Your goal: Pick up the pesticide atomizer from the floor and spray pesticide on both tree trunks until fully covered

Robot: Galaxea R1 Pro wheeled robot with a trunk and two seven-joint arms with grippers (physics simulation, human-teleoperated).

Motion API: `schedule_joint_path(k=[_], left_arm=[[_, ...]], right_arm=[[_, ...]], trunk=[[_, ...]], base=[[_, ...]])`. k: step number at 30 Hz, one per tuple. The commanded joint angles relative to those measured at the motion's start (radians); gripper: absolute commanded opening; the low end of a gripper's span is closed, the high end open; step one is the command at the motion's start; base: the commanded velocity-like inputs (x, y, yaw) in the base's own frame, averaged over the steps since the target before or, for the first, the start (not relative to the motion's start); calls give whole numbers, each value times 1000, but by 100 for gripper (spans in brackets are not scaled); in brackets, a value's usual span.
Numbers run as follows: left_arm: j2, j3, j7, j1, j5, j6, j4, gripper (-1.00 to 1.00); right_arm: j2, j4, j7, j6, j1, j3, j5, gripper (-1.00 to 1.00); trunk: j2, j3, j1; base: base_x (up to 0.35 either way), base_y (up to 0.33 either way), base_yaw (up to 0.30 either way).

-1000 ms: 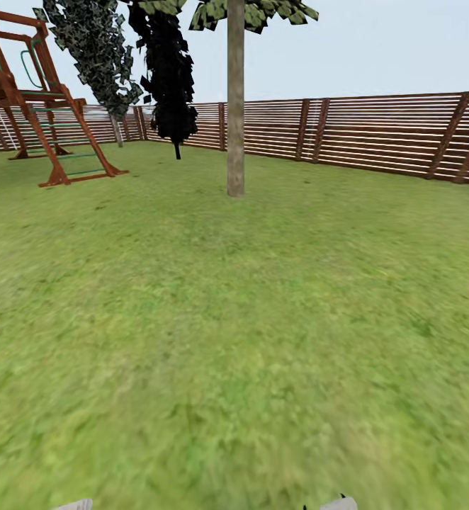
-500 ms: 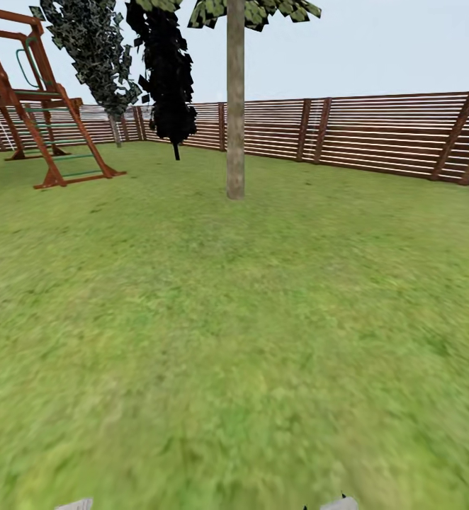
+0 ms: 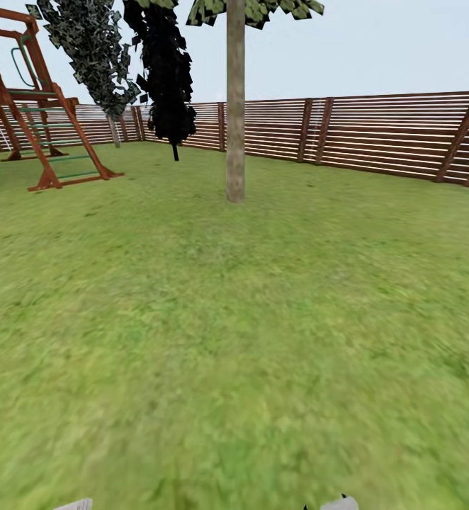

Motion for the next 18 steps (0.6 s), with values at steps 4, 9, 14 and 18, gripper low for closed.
schedule_joint_path(k=[4, 9, 14, 18], left_arm=[[0, 0, 0, 0, 0, 0, 0, -100], [0, 0, 0, 0, 0, 0, 0, -100], [0, 0, 0, 0, 0, 0, 0, -100], [0, 0, 0, 0, 0, 0, 0, -100]], right_arm=[[0, 0, 0, 0, 0, 0, 0, 100], [0, 0, 0, 0, 0, 0, 0, 100], [0, 0, 0, 0, 0, 0, 0, 100], [0, 0, 0, 0, 0, 0, 0, 100]], trunk=[[0, 0, 0], [0, 0, 0], [0, 0, 0], [0, 0, 0]], base=[[338, 0, 0], [338, 0, 0], [338, 0, 0], [338, 0, 0]])
